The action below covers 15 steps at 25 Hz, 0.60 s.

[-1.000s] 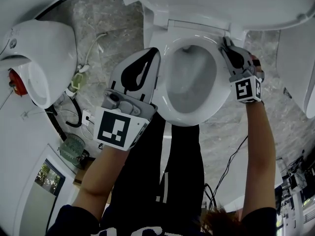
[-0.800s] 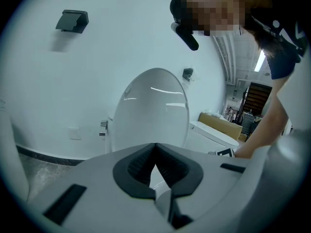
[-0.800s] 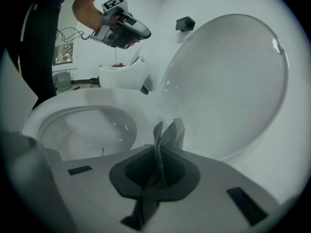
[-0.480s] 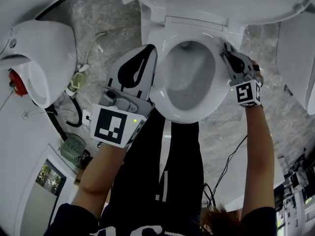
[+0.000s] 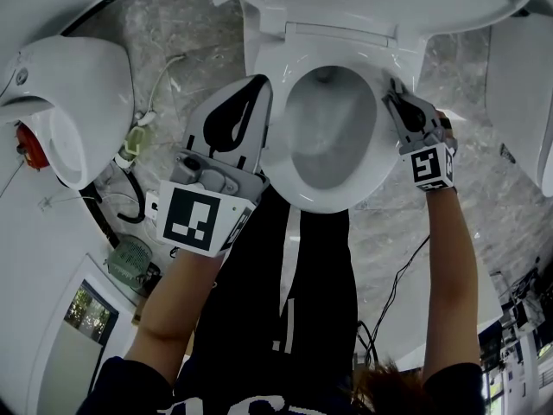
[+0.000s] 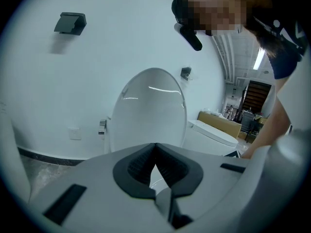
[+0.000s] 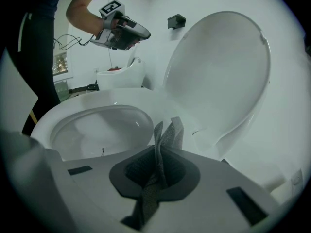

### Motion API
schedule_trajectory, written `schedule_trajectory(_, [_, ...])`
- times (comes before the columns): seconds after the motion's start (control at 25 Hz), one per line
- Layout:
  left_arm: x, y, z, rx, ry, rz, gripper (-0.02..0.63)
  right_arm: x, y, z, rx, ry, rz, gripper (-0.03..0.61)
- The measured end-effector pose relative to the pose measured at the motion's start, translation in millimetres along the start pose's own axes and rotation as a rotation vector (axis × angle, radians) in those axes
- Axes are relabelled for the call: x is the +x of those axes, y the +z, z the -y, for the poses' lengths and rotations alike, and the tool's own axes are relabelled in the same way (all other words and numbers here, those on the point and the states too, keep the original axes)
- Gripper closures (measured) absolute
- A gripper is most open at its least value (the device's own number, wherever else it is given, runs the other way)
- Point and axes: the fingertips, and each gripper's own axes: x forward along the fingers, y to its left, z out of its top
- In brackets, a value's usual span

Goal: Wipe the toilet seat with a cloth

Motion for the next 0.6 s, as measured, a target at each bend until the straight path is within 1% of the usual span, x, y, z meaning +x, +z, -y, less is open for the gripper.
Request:
schedule_trajectory(0.24, [-1.1,-1.1,0.5,-0.008,0.007,0.005,0.603,-3.8,-4.8,-15.3,0.039,0.006,-0.005,0.551])
schedule_trajectory(0.4, [-1.5,-6.3,1.0,0.007,0.002,-0.01,0.603,-5.9,-10.3,-28.2,0.054,0.017,-0.012,0.551])
schedule_trajectory(0.6, [-2.3,-8.4,2.9,0.008,-0.001,-0.013,0.603,-8.3,-11.7,-34.9,0.07,0.003,-0.012,0.551])
